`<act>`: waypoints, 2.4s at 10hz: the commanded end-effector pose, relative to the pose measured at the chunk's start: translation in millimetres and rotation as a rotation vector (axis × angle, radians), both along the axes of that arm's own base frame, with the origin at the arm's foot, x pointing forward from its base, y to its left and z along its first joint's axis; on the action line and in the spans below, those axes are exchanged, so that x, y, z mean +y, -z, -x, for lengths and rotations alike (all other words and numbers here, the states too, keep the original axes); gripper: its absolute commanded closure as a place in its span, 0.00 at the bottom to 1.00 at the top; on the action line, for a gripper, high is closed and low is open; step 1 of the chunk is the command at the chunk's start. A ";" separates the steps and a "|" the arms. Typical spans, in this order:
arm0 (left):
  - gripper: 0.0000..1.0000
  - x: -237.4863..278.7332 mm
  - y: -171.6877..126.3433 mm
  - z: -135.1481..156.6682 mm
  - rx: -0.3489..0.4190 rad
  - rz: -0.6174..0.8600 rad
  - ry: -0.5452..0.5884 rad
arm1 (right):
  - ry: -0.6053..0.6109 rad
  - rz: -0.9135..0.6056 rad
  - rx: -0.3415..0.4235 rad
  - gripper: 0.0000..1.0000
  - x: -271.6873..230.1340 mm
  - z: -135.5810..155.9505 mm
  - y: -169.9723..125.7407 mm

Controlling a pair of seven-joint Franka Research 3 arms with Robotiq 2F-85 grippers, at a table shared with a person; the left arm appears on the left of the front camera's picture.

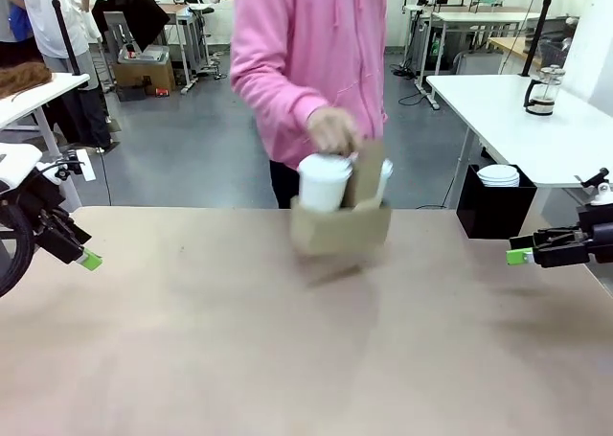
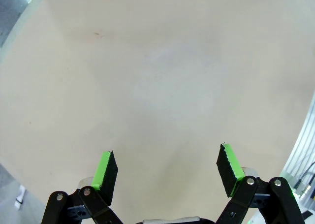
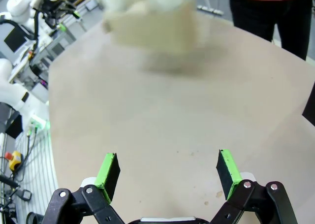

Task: Pour a drink into a cup and package it in a carrier.
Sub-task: Insert the held 600 ml Paper Cup into the Cup Carrier.

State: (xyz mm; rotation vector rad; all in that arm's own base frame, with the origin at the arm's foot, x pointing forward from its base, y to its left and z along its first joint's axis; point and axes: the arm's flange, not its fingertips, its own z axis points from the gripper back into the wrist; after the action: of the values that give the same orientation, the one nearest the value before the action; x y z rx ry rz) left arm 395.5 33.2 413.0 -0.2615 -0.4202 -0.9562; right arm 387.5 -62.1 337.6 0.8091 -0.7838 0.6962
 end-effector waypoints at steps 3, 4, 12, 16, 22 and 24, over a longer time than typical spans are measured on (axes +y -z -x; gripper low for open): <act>0.00 0.4 0.1 0.7 0.002 0.004 0.002 | -0.003 -0.011 0.000 0.00 -1.9 1.0 -1.2; 0.00 0.4 0.1 0.7 0.002 0.004 0.002 | -0.003 -0.011 0.000 0.00 -1.9 1.0 -1.2; 0.00 0.4 0.1 0.7 0.002 0.004 0.002 | -0.003 -0.011 0.000 0.00 -1.9 1.0 -1.2; 0.00 0.4 0.1 0.7 0.002 0.004 0.002 | -0.003 -0.011 0.000 0.00 -1.9 1.0 -1.2; 0.00 0.4 0.1 0.7 0.002 0.004 0.002 | -0.003 -0.011 0.000 0.00 -1.9 1.0 -1.2; 0.00 0.4 0.1 0.7 0.002 0.004 0.002 | -0.003 -0.011 0.000 0.00 -1.9 1.0 -1.2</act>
State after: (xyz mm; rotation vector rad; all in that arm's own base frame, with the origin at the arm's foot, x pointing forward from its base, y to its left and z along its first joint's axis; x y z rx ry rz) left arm 395.5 33.3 413.0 -0.2615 -0.4202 -0.9562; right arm 387.5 -62.1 337.6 0.8091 -0.7838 0.6962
